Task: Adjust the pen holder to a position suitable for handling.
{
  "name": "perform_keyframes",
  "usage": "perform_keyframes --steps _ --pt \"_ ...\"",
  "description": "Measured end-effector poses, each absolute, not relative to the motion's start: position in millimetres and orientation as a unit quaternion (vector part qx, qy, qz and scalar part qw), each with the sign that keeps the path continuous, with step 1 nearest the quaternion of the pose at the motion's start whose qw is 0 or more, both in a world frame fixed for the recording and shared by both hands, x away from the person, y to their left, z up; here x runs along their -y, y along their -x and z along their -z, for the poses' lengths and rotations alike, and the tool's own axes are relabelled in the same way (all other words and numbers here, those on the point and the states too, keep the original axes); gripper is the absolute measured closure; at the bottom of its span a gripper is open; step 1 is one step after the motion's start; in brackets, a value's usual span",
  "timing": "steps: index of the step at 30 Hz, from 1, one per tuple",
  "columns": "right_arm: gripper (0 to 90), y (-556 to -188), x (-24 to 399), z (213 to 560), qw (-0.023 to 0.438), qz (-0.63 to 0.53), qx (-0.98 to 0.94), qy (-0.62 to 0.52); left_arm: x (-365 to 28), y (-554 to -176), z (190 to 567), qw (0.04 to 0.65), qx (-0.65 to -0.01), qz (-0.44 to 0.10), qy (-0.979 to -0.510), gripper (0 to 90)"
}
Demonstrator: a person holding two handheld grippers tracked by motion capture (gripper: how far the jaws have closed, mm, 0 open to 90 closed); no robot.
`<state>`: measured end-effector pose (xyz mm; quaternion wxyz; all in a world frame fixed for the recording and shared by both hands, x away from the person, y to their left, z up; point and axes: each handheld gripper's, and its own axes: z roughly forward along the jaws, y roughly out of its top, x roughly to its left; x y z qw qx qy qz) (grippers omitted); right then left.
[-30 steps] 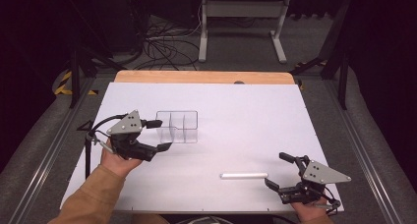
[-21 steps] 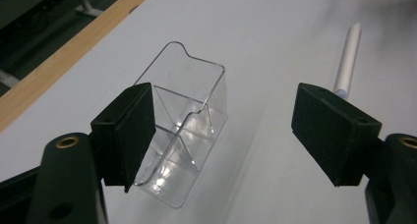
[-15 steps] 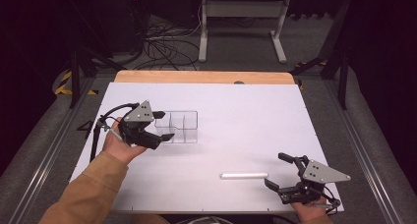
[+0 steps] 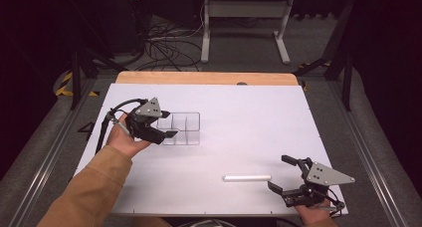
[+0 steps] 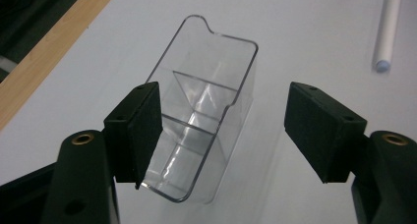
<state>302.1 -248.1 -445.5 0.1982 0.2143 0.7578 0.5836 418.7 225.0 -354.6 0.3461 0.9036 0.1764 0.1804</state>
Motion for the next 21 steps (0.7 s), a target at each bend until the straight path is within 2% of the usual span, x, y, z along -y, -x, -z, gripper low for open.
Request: perform_keyframes --steps 12,21 --pt "7.2 -303 246 446 0.192 -0.582 -0.762 -0.209 -218 -431 360 0.279 -0.184 -0.174 -0.926 36.0" --pt "7.2 -303 247 447 0.187 -0.584 -0.762 -0.207 -214 -439 363 0.242 -0.193 -0.151 -0.939 46.4"
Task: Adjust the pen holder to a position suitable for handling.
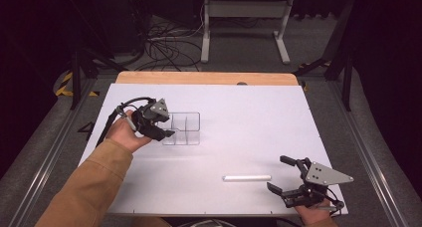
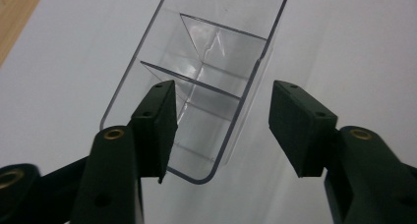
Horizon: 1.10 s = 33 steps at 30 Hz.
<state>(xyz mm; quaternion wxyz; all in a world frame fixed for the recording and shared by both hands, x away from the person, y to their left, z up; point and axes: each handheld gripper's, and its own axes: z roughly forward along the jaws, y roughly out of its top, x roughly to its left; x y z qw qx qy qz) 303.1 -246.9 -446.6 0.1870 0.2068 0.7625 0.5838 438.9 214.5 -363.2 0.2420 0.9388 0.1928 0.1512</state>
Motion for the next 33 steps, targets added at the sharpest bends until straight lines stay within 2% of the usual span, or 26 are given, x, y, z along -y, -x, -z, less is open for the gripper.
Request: perform_keyframes --steps 5,11,15,24,29,33 --pt "7.3 -303 246 446 0.185 -0.584 -0.764 -0.204 -211 -442 367 0.221 -0.193 -0.146 -0.945 51.6" --pt "7.0 -303 248 446 0.191 -0.585 -0.761 -0.204 -207 -446 375 0.206 -0.193 -0.134 -0.950 51.3" --pt "6.8 -303 248 446 0.188 -0.587 -0.760 -0.207 -202 -446 379 0.188 -0.188 -0.143 -0.953 54.3" --pt "6.8 -303 248 446 0.189 -0.586 -0.761 -0.204 -204 -443 379 0.179 -0.176 -0.144 -0.957 70.4" --pt "6.7 -303 248 446 0.188 -0.588 -0.759 -0.204 -208 -441 377 0.191 -0.159 -0.136 -0.959 73.7" --pt "6.6 -303 248 447 0.188 -0.588 -0.760 -0.203 -209 -436 374 0.203 -0.137 -0.125 -0.961 79.6"
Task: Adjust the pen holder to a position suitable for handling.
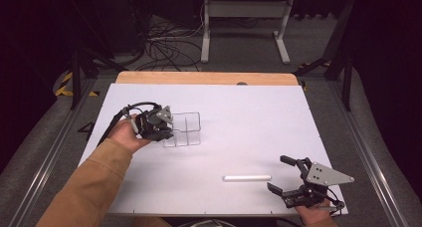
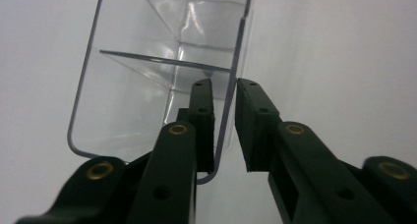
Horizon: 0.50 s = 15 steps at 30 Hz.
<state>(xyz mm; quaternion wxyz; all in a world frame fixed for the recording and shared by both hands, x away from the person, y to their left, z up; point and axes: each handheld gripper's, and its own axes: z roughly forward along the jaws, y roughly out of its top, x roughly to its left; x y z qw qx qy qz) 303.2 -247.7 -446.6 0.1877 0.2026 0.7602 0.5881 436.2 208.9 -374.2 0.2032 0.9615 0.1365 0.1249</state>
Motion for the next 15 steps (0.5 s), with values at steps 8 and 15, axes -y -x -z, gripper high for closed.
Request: perform_keyframes --steps 8,15 --pt "6.5 -303 248 446 0.187 -0.591 -0.758 -0.202 -201 -422 365 0.238 -0.097 -0.117 -0.959 88.1" --pt "6.5 -303 247 446 0.186 -0.590 -0.759 -0.200 -183 -408 356 0.268 -0.055 -0.110 -0.955 88.1"
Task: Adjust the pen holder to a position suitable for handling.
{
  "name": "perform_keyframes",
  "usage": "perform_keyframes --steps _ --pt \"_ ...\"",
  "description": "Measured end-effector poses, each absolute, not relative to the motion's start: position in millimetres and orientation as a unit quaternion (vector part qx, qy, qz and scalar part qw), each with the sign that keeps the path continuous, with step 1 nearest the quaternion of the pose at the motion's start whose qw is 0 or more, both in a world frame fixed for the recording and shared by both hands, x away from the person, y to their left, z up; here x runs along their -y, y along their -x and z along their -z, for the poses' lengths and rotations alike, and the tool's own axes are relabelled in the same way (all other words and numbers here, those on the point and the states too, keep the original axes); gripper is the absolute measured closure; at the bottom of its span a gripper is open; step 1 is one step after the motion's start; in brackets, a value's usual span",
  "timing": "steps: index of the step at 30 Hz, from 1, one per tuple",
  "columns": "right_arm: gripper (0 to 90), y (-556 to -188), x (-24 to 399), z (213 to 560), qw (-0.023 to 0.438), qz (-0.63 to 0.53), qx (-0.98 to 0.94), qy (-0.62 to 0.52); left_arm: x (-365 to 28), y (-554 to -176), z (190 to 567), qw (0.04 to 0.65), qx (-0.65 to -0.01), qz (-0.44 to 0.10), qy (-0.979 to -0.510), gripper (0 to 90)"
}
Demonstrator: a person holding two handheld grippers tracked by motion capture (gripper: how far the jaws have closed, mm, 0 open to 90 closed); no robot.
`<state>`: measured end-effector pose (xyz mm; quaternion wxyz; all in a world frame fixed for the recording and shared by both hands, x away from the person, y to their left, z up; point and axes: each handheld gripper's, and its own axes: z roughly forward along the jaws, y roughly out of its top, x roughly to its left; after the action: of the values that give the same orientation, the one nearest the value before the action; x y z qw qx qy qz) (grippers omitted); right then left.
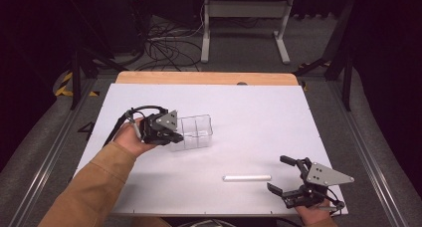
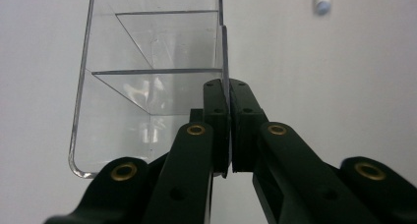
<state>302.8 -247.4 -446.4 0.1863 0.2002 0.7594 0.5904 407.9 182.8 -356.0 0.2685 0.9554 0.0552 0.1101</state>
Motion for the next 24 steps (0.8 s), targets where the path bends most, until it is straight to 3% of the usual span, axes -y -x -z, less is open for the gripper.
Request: perform_keyframes --steps 10,24 --pt "6.4 -302 248 446 0.185 -0.590 -0.760 -0.197 -148 -399 363 0.274 0.008 -0.076 -0.959 88.1" --pt "6.4 -302 247 447 0.182 -0.590 -0.762 -0.198 -144 -406 378 0.271 0.018 -0.064 -0.960 86.4"
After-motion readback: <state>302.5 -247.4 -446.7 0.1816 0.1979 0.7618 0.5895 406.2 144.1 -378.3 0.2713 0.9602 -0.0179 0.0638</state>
